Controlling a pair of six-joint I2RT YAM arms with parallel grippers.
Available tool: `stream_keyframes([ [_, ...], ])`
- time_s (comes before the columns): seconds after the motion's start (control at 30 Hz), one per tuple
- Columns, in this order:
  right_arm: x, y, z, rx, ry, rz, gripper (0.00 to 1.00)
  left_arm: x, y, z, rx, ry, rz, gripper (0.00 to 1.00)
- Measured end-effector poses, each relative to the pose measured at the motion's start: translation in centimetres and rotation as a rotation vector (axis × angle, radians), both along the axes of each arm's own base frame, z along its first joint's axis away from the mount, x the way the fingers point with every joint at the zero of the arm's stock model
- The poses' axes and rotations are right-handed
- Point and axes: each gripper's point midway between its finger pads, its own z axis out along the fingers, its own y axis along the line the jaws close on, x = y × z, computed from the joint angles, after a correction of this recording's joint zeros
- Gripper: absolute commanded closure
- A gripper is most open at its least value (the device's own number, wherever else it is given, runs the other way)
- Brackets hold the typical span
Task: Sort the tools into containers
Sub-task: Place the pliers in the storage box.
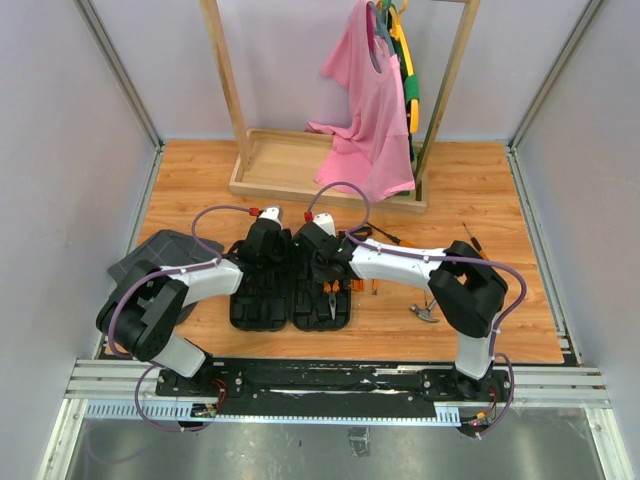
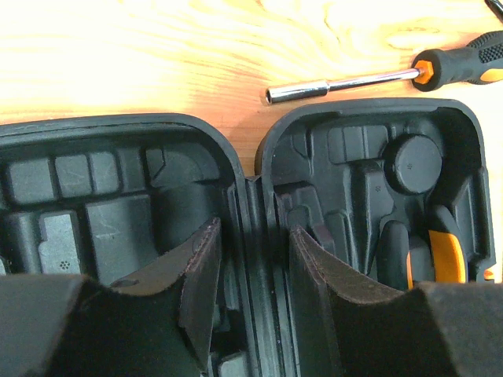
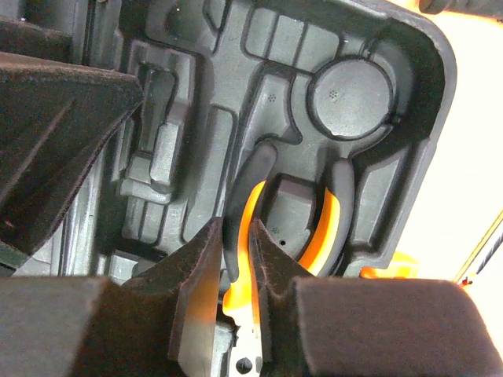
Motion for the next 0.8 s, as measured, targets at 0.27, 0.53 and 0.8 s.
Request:
stream_keyframes([
  [0.27, -0.1, -0.2, -0.2, 0.016, 0.004, -0.015, 0.69, 0.0, 0.0, 0.0, -0.001, 0.000, 0.001, 0.59],
  [0.53, -0.9, -0.4, 0.7, 0.045, 0.003, 0.037, 0.63, 0.0, 0.0, 0.0, -0.001, 0.000, 0.001, 0.59],
  [0.8, -1.1, -1.2, 2.6, 0.063, -0.029, 0.026, 0.58, 0.0, 0.0, 0.0, -0.001, 0.000, 0.001, 0.59],
])
